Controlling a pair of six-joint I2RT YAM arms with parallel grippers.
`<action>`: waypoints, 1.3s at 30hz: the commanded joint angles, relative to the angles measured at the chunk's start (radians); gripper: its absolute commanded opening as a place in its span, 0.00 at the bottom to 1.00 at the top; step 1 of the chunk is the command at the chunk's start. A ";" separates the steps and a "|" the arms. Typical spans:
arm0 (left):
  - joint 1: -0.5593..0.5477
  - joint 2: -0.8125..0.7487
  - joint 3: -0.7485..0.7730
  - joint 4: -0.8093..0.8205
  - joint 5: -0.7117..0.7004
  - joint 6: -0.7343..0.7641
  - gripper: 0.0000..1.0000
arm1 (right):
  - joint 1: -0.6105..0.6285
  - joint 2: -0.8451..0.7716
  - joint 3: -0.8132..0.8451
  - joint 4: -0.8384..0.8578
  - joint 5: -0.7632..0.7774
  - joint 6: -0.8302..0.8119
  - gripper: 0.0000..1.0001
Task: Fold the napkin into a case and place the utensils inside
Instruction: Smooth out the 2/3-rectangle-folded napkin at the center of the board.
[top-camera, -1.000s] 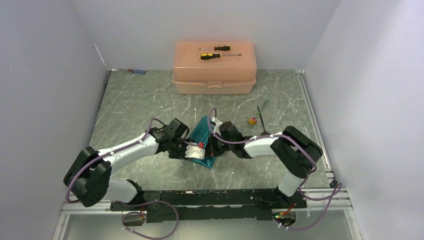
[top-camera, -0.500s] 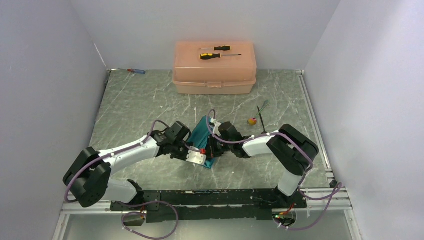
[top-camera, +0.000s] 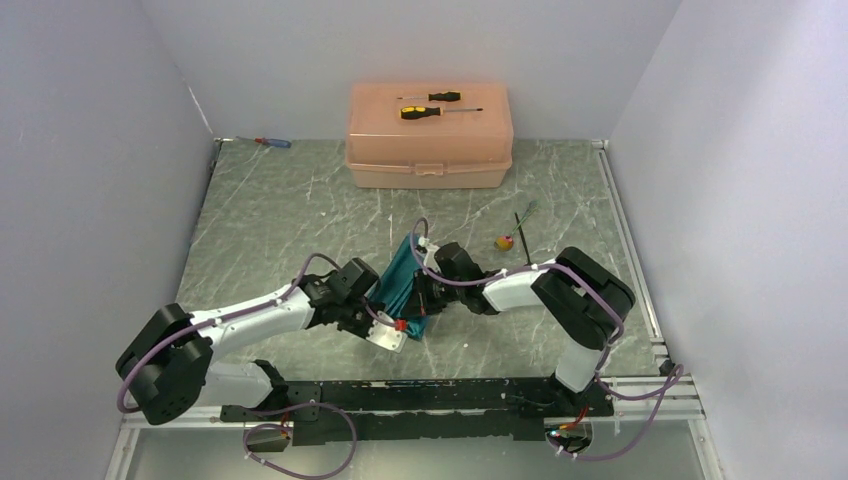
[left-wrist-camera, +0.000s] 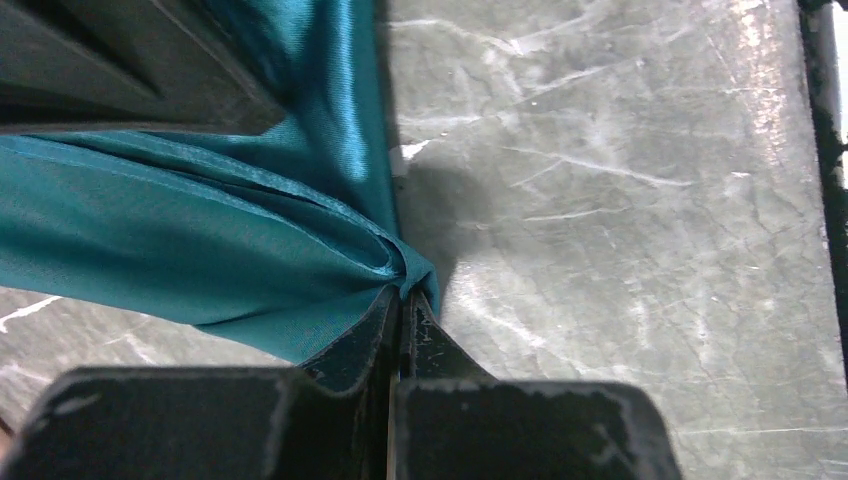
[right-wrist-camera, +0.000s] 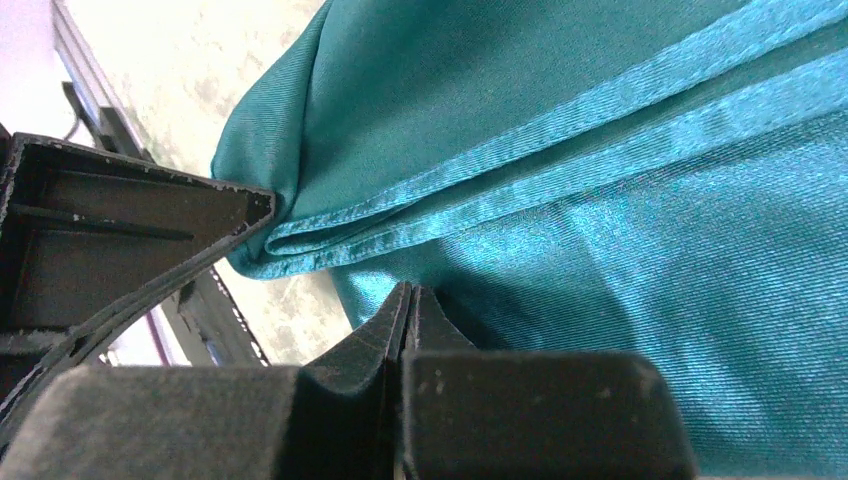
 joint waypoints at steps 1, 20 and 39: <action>-0.014 0.003 -0.024 0.029 -0.014 0.032 0.03 | -0.005 -0.065 0.057 -0.138 0.004 -0.095 0.00; -0.014 0.034 -0.072 0.117 -0.084 -0.021 0.20 | 0.000 0.187 0.458 -0.169 -0.115 -0.048 0.00; -0.014 -0.104 0.016 -0.070 0.045 -0.189 0.61 | 0.005 0.269 0.455 -0.147 -0.072 -0.075 0.01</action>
